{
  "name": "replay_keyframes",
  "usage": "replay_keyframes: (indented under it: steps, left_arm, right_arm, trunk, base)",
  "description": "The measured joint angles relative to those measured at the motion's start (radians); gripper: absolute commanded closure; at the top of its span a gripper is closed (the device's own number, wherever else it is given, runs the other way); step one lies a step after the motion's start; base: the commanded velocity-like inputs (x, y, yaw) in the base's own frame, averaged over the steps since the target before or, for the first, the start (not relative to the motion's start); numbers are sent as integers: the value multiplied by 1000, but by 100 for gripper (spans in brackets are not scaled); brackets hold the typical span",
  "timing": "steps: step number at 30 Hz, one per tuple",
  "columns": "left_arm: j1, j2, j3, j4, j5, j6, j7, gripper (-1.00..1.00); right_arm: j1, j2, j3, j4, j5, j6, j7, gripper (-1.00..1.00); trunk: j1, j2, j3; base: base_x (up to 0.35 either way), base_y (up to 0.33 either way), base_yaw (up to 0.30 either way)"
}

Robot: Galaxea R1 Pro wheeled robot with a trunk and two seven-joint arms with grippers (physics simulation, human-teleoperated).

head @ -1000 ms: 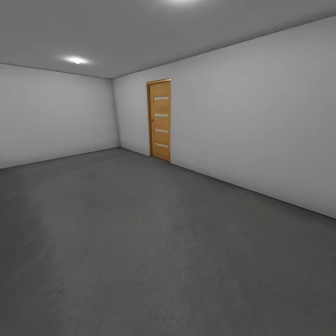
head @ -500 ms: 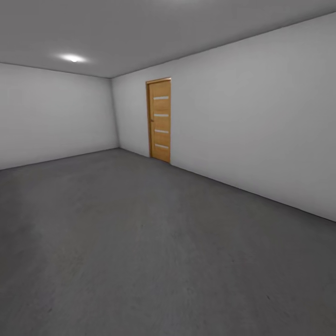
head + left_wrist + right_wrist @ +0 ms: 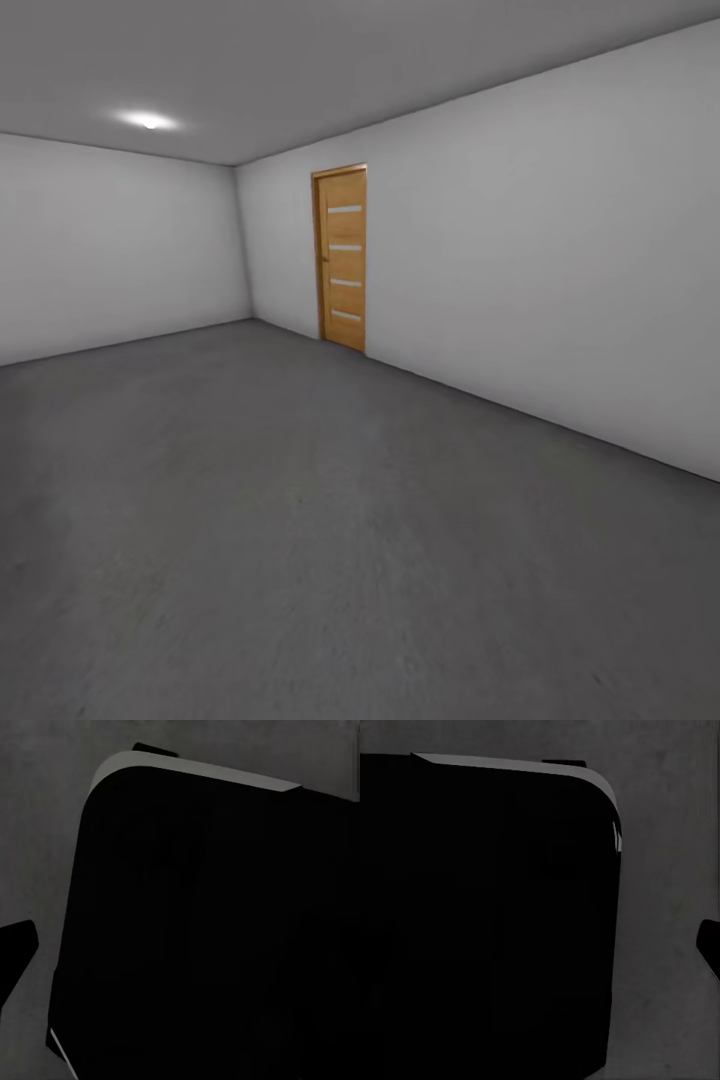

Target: Move the two storage containers from the living room to the garage. In the garage, place one container on the floor and stack the other container on top of it (either order is fine).

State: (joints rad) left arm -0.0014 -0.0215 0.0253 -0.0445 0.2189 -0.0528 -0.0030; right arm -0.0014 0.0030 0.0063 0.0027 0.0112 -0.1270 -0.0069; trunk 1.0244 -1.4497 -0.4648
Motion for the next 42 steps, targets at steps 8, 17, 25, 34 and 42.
replay_keyframes:
  steps: [8,17,25,34,42]
  left_arm:
    - [0,-1,0,0,0,0,2,-100]
    - [0,-1,2,0,0,0,3,-100]
    - [0,-1,2,1,0,0,3,-100]
    - [0,-1,2,1,0,0,3,-100]
    - [0,-1,1,0,0,0,3,-100]
  right_arm:
    - [0,0,0,0,0,0,0,-100]
    - [0,0,0,0,0,0,0,-100]
    - [0,0,-2,0,-2,0,0,-100]
    - [0,-7,6,-1,5,5,3,-100]
    - [0,-4,9,0,5,8,3,-100]
  trunk:
    - [0,0,0]
    - [0,0,0]
    - [0,0,0]
    - [0,0,0]
    - [0,0,0]
  base:
    - [322,0,0]
    - [322,0,0]
    - [322,0,0]
    - [322,0,0]
    - [322,0,0]
